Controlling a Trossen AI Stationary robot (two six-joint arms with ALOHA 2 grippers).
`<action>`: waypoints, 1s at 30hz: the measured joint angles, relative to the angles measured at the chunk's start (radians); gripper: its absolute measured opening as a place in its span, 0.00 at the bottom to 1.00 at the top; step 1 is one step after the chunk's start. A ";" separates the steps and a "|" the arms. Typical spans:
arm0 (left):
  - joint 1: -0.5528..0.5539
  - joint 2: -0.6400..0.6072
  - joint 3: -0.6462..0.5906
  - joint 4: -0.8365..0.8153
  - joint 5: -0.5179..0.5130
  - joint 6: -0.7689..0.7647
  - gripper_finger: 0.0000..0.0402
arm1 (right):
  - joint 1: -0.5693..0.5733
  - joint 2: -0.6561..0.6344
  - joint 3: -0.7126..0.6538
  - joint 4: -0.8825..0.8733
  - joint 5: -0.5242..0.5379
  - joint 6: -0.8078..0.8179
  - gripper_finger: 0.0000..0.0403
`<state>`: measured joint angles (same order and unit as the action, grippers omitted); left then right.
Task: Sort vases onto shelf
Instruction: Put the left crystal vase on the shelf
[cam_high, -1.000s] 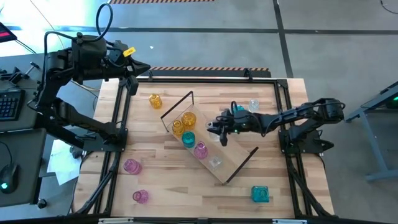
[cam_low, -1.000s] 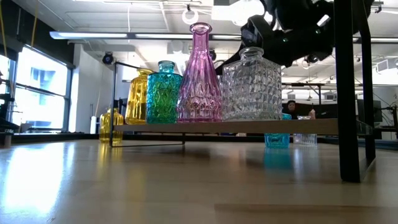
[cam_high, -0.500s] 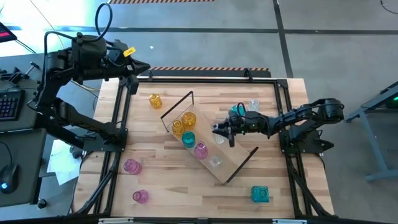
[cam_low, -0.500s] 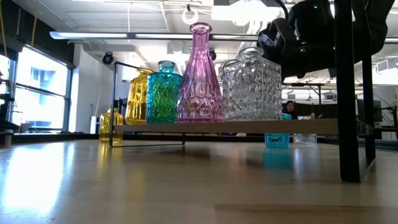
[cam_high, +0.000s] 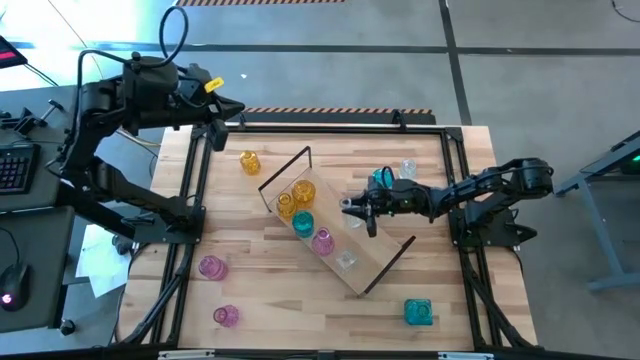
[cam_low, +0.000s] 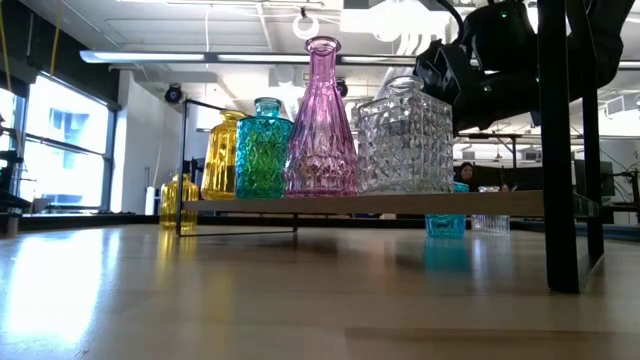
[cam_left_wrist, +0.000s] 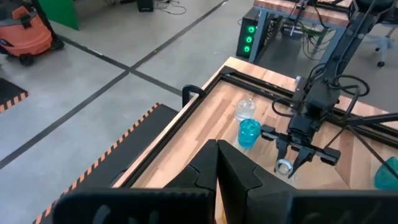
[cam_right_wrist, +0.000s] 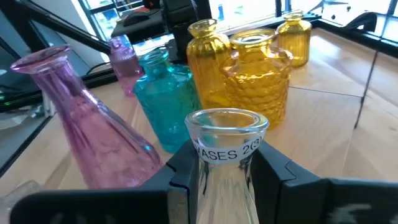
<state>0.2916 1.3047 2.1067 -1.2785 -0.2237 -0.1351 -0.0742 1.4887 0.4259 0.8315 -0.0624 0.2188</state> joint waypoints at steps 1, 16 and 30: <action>0.000 0.005 0.000 0.000 0.000 0.005 0.00 | 0.000 0.000 0.000 -0.003 0.000 0.000 0.18; 0.000 0.058 0.000 0.001 0.000 0.026 0.00 | 0.000 0.000 0.001 -0.016 0.037 0.006 0.23; -0.012 0.098 0.002 -0.003 0.266 -0.084 0.00 | 0.006 0.000 0.001 -0.018 0.039 0.020 0.20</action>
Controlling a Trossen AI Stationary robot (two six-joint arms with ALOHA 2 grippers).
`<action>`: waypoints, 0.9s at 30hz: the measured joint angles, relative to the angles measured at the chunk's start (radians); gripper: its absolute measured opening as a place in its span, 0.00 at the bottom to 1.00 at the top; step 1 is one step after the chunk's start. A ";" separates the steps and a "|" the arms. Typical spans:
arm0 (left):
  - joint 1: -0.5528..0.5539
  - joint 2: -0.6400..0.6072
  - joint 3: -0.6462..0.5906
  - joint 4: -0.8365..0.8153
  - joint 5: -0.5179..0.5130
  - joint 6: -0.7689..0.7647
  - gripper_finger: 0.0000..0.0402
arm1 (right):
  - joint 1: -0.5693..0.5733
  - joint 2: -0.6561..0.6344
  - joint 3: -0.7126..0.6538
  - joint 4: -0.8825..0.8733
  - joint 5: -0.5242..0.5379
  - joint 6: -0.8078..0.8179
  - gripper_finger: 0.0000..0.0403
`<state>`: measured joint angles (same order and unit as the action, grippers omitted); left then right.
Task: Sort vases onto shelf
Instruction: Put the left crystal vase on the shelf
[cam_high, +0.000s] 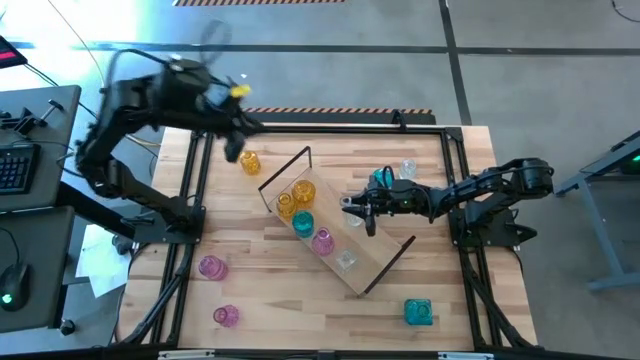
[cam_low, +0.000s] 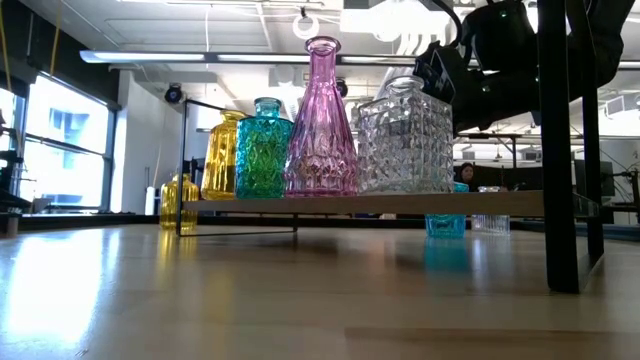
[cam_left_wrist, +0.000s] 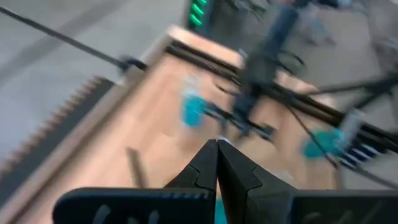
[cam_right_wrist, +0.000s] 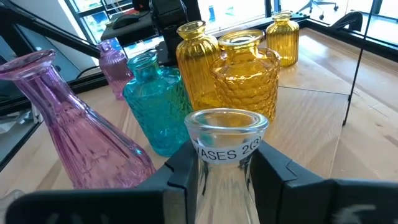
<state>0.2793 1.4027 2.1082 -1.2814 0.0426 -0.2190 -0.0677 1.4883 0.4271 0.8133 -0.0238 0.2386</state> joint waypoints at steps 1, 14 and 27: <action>-0.014 0.019 0.000 -0.002 0.010 -0.009 0.00 | 0.000 0.000 0.000 0.000 0.000 0.000 0.20; -0.164 0.360 -0.002 0.010 -0.028 0.064 0.00 | 0.000 0.000 0.000 0.000 -0.001 0.000 0.20; -0.166 0.571 -0.002 0.133 0.053 0.029 0.00 | 0.001 0.000 0.000 0.000 -0.002 -0.003 0.20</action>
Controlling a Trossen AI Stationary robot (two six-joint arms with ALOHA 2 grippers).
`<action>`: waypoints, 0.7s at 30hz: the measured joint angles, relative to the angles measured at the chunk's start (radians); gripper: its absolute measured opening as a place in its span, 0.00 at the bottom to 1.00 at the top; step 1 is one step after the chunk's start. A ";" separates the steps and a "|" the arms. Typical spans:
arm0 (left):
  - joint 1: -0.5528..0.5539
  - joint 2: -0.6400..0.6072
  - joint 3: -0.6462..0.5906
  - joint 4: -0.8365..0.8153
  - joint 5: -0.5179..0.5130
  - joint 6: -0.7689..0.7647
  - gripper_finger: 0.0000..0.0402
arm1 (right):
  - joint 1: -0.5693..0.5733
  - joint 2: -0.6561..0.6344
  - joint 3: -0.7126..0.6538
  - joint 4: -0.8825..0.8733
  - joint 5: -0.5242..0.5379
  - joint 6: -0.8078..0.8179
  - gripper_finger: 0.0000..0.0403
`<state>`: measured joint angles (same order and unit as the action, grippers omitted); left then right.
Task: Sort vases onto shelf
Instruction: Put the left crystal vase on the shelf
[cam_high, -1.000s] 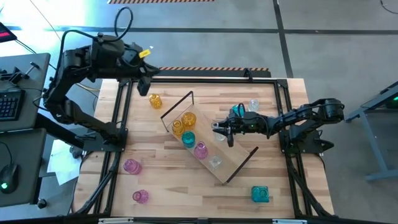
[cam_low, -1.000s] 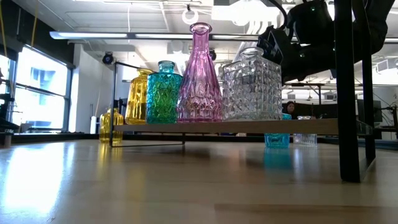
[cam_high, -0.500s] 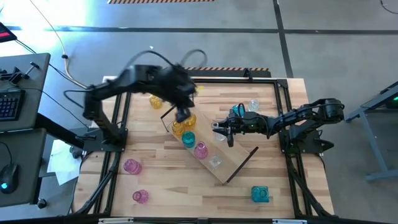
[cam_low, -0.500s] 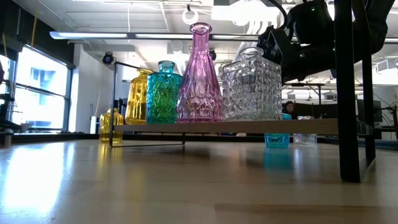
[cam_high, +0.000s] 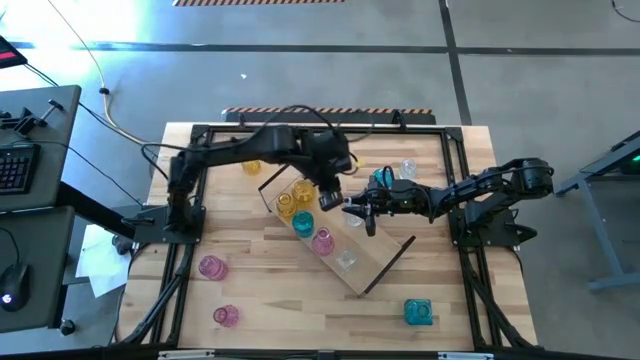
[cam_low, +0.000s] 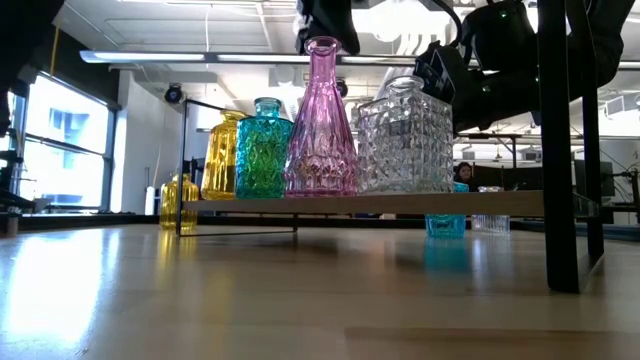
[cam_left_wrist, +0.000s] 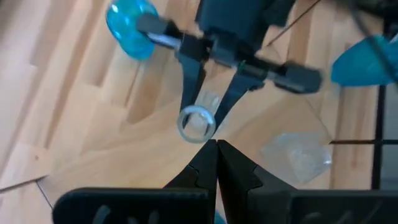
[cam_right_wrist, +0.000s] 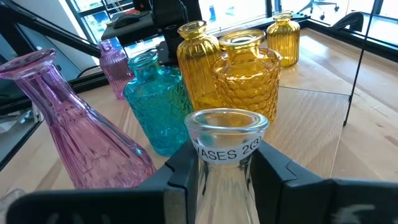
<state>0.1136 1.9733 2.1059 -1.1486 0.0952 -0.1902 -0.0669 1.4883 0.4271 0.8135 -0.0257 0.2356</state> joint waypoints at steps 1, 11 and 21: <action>-0.003 0.012 0.000 -0.003 0.000 -0.001 0.00 | 0.000 0.000 0.000 0.000 0.000 0.000 0.20; -0.002 0.094 0.001 0.002 -0.018 0.008 0.00 | 0.000 0.000 0.000 0.001 0.001 0.000 0.20; 0.017 0.159 0.000 -0.025 -0.027 0.036 0.00 | 0.000 0.000 0.000 0.006 0.026 0.003 0.20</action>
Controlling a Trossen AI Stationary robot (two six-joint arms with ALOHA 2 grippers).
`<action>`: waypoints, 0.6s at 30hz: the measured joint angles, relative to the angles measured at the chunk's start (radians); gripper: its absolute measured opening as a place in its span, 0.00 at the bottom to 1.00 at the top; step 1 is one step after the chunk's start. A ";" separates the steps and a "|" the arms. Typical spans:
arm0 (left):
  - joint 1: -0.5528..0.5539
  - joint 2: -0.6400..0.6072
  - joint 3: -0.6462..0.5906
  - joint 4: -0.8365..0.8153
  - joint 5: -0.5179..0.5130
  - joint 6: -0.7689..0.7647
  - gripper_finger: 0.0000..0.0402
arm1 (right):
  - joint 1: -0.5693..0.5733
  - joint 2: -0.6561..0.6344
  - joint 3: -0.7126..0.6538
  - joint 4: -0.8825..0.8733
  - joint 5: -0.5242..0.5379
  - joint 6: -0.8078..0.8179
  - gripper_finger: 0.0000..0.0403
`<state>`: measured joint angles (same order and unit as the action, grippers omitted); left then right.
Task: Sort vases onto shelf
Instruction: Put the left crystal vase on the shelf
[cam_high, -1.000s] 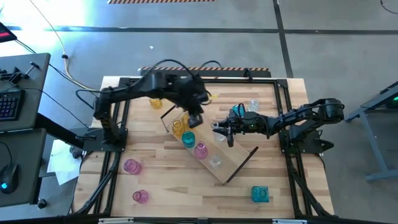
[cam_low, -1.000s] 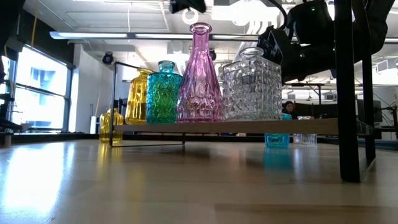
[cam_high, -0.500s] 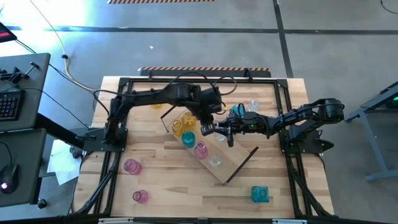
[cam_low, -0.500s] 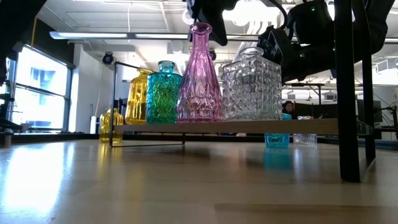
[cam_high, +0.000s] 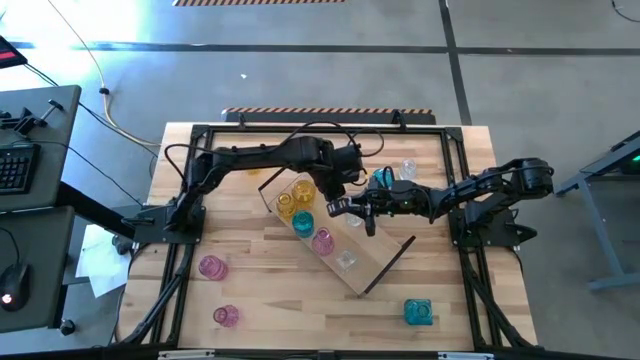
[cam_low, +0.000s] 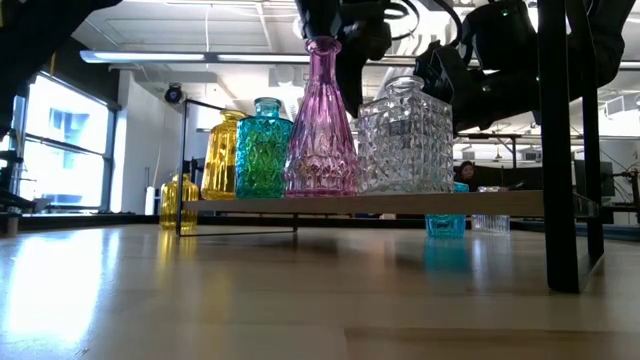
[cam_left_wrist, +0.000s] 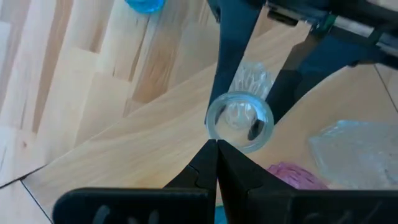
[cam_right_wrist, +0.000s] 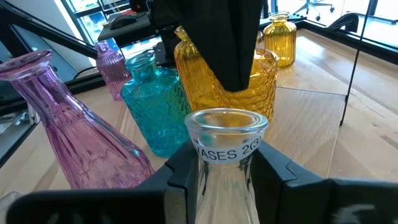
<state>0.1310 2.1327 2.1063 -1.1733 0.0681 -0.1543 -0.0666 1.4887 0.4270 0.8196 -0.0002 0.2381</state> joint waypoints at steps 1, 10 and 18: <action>0.002 -0.001 0.000 -0.002 0.000 0.002 0.00 | 0.000 0.000 0.000 0.000 0.000 0.000 0.20; 0.027 -0.109 0.000 -0.037 -0.026 0.035 0.00 | 0.000 0.000 0.000 0.001 0.005 -0.003 0.20; 0.089 -0.419 0.000 -0.130 -0.201 -0.042 0.00 | 0.000 0.000 0.000 0.001 0.013 -0.003 0.20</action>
<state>0.2198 1.7138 2.1063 -1.3037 -0.1332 -0.1959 -0.0666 1.4891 0.4267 0.8207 0.0128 0.2352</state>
